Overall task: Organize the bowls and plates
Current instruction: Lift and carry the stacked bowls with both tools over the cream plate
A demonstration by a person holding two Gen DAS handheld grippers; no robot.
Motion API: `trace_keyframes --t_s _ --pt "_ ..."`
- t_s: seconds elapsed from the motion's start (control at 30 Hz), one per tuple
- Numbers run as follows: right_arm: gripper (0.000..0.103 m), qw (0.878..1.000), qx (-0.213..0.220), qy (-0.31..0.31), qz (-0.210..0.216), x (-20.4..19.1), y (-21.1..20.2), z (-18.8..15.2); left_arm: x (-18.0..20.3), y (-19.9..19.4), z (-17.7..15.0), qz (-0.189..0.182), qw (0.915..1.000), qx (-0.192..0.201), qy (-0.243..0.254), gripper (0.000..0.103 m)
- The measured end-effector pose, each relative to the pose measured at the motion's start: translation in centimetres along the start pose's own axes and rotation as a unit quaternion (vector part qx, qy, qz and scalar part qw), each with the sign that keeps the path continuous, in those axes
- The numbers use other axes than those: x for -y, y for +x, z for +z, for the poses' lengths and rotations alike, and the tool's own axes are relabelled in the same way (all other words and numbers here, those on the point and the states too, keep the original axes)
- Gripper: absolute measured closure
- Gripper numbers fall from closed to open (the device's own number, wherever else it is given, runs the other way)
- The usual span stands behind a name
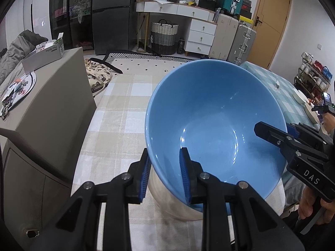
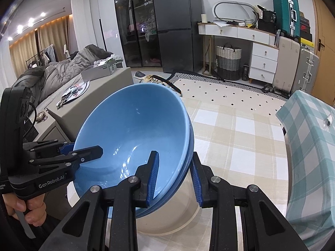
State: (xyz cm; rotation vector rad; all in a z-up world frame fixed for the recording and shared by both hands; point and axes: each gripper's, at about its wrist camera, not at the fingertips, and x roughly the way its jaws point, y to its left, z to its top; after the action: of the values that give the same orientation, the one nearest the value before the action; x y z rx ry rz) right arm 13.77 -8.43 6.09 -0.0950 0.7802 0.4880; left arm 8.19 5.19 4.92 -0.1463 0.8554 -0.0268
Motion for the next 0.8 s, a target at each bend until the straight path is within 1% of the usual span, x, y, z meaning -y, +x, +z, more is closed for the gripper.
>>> trace_keyframes --t_s 0.43,0.8 --pt "0.073 1.0 -0.021 0.003 0.002 0.3 2.0 -0.5 -0.2 2.0 -0.4 0.004 0.9997 -0.025 0.001 0.078" --pt "0.073 0.998 -0.052 0.016 0.006 1.1 5.0 -1.4 -0.4 4.1 -0.5 0.008 0.999 -0.045 0.0 0.078"
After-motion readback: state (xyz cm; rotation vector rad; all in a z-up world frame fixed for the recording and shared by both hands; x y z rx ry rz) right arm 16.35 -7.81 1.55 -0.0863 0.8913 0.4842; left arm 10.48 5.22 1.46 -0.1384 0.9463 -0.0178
